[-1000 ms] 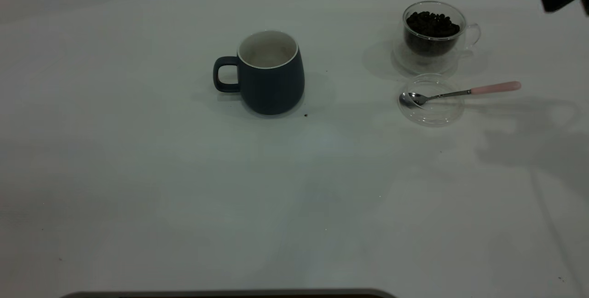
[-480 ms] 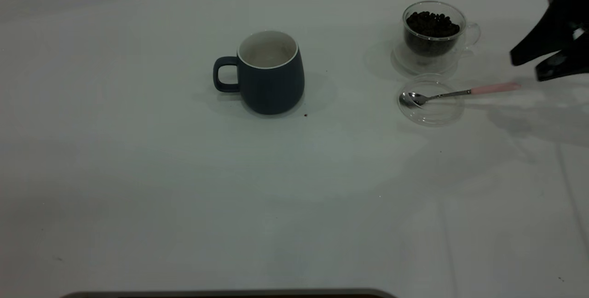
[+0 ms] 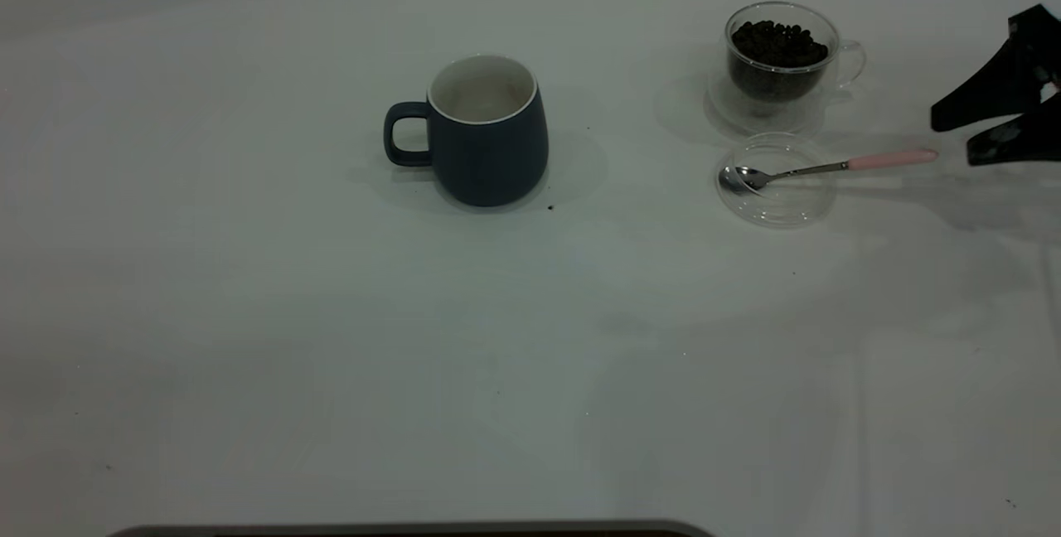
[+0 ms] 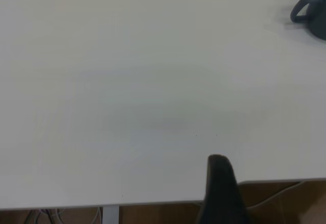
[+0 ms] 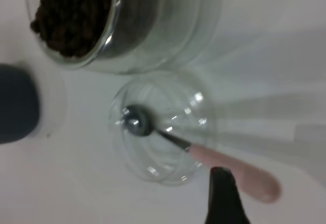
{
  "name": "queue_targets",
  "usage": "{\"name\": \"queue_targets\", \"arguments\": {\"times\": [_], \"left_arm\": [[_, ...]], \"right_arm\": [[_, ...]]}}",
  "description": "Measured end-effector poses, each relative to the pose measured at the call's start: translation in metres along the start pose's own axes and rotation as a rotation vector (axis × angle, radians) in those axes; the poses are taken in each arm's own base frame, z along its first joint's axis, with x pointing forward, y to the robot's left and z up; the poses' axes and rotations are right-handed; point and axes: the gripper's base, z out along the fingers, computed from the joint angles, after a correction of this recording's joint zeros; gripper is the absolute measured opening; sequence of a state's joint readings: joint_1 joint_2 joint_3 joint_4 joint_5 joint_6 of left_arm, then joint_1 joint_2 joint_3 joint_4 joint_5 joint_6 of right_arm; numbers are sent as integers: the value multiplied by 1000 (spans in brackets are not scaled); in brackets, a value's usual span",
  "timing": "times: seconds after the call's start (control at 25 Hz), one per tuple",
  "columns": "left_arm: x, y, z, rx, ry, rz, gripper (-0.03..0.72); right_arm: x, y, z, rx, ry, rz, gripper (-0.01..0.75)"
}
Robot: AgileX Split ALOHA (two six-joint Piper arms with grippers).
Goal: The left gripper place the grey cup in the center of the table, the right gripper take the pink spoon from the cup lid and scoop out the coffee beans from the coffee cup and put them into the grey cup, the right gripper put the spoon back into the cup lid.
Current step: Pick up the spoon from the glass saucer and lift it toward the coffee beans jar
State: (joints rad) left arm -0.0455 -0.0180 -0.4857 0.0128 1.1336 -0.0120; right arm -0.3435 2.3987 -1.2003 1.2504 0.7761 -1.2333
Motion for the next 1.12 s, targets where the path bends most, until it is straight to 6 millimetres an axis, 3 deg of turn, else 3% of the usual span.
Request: {"name": "queue_targets", "arguments": {"times": [0.16, 0.68, 1.12], "left_arm": [[0, 0, 0, 0, 0, 1, 567], [0, 0, 0, 0, 0, 1, 567], [0, 0, 0, 0, 0, 1, 567]], "right_arm": [[8, -6, 15, -71, 6, 50, 523], [18, -13, 36, -187, -11, 106, 523], [19, -10, 41, -198, -17, 100, 504]]}}
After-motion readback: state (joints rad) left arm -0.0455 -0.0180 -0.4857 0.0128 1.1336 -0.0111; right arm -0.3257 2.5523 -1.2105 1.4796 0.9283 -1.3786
